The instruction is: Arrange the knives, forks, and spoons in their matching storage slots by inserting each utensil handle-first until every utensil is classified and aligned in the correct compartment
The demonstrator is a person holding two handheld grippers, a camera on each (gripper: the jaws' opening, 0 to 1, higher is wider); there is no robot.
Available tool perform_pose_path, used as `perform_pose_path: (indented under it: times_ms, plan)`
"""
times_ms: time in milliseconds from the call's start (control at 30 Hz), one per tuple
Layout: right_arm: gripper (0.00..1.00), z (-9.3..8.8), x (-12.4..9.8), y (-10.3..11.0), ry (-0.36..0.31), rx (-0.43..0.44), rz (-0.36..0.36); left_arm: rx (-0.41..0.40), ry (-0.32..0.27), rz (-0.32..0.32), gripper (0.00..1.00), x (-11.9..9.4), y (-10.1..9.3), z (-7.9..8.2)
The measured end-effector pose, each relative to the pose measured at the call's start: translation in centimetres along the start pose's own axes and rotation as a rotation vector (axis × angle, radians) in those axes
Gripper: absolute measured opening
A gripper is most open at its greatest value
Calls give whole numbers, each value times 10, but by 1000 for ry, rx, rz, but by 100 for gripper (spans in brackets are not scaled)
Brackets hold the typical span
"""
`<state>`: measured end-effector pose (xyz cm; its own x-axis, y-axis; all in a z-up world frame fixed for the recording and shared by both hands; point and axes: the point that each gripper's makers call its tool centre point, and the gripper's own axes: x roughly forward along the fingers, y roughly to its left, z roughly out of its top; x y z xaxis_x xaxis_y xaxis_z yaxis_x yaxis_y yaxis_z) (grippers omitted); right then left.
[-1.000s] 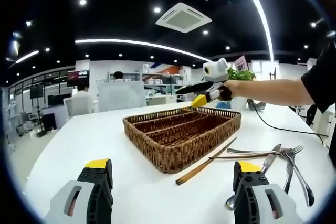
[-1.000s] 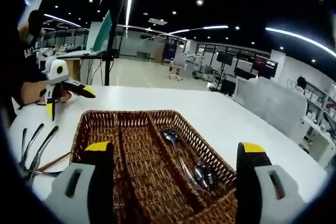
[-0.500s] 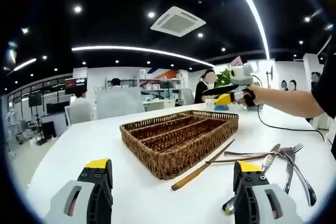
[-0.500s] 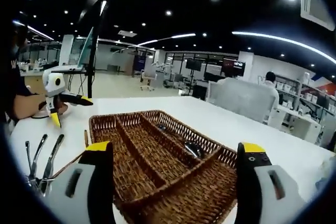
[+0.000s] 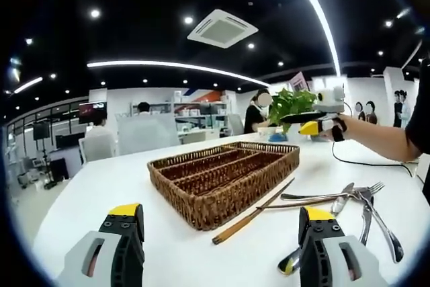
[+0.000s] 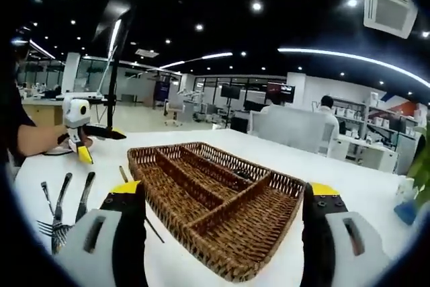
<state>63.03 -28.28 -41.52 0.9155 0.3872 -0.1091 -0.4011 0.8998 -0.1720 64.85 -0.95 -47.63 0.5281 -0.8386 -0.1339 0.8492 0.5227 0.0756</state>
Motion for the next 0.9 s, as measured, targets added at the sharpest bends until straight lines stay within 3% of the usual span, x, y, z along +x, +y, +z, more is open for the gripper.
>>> perform_pose_path:
  times_ms: [267, 433, 600, 900]
  plan:
    - [100, -17, -21, 10, 54, 17, -19, 35, -1, -39, 100, -4, -12, 2]
    - [100, -27, -47, 20, 102, 50, -45, 33, -3, -39, 100, -8, -9, 5]
    - [100, -23, -61, 35, 86, 48, -41, 15, -25, -52, 100, -10, -12, 13]
    - [100, -26, -64, 45, 69, 63, 5, 3, -10, -55, 100, -14, -15, 15]
